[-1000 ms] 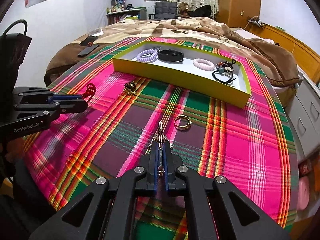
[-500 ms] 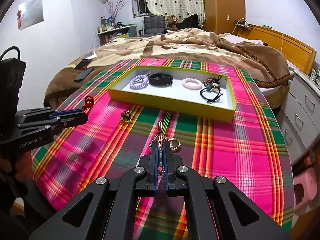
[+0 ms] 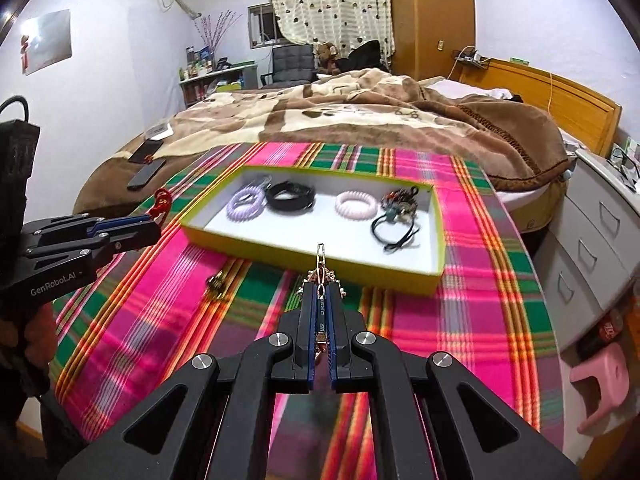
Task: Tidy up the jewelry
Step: 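Lower both held items into the yellow box and open both grippers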
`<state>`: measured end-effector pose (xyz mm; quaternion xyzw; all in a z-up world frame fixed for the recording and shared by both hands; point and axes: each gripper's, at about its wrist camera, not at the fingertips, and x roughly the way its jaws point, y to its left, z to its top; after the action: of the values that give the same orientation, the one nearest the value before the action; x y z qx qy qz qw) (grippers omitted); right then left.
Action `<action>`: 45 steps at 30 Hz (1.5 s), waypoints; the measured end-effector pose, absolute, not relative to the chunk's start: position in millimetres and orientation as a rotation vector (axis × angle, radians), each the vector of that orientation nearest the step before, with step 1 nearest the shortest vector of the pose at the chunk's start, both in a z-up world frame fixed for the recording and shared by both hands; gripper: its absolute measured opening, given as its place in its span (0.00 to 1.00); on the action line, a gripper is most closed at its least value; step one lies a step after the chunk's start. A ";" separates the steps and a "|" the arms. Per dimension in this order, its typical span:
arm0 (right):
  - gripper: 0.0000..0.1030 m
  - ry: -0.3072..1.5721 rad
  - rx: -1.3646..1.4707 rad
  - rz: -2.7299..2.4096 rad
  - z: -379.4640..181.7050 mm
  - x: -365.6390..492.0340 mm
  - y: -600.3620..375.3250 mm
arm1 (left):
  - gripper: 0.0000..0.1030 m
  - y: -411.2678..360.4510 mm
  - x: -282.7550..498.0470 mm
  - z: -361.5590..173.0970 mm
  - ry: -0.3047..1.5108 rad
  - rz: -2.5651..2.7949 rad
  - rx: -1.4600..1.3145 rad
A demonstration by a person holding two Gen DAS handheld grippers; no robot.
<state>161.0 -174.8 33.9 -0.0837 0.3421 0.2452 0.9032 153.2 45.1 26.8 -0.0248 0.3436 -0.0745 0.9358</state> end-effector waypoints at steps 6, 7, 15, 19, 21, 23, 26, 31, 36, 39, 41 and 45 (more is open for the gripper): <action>0.04 0.687 -0.177 0.475 41.5 189.0 -177.7 | 0.13 54.2 181.8 25.4 0.704 -0.134 -0.053; 0.04 0.686 -0.176 0.471 41.7 193.7 -178.2 | 0.13 55.7 188.0 24.2 0.706 -0.129 -0.051; 0.04 0.713 -0.194 0.428 31.7 235.6 -180.2 | 0.13 59.3 220.5 11.4 0.727 -0.125 -0.037; 0.04 0.743 -0.200 0.414 19.9 252.7 -181.2 | 0.13 63.6 235.1 0.2 0.748 -0.121 -0.045; 0.04 0.756 -0.198 0.410 15.0 258.8 -182.2 | 0.13 66.3 241.6 -5.4 0.762 -0.118 -0.052; 0.04 0.771 -0.196 0.406 9.4 264.7 -183.3 | 0.13 68.2 247.0 -10.7 0.776 -0.113 -0.055; 0.04 0.789 -0.198 0.400 2.5 270.3 -183.9 | 0.13 70.6 253.6 -17.8 0.796 -0.106 -0.053; 0.04 0.819 -0.201 0.393 -6.6 277.8 -183.2 | 0.13 72.2 262.7 -28.0 0.831 -0.096 -0.050; 0.04 0.841 -0.207 0.390 -13.9 282.0 -183.2 | 0.13 71.4 267.1 -33.1 0.845 -0.097 -0.042; 0.04 0.850 -0.206 0.386 -16.2 283.7 -184.2 | 0.13 70.3 268.8 -34.3 0.850 -0.101 -0.041; 0.04 0.855 -0.203 0.387 -17.0 284.7 -184.9 | 0.13 69.3 269.7 -34.7 0.852 -0.104 -0.036; 0.04 0.857 -0.206 0.388 -16.8 285.2 -185.3 | 0.13 67.6 270.9 -34.3 0.857 -0.109 -0.033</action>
<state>285.2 -185.3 -16.8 -0.0989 0.4120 0.1866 0.8864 270.9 67.6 -34.3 -0.0160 0.4152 -0.0529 0.9080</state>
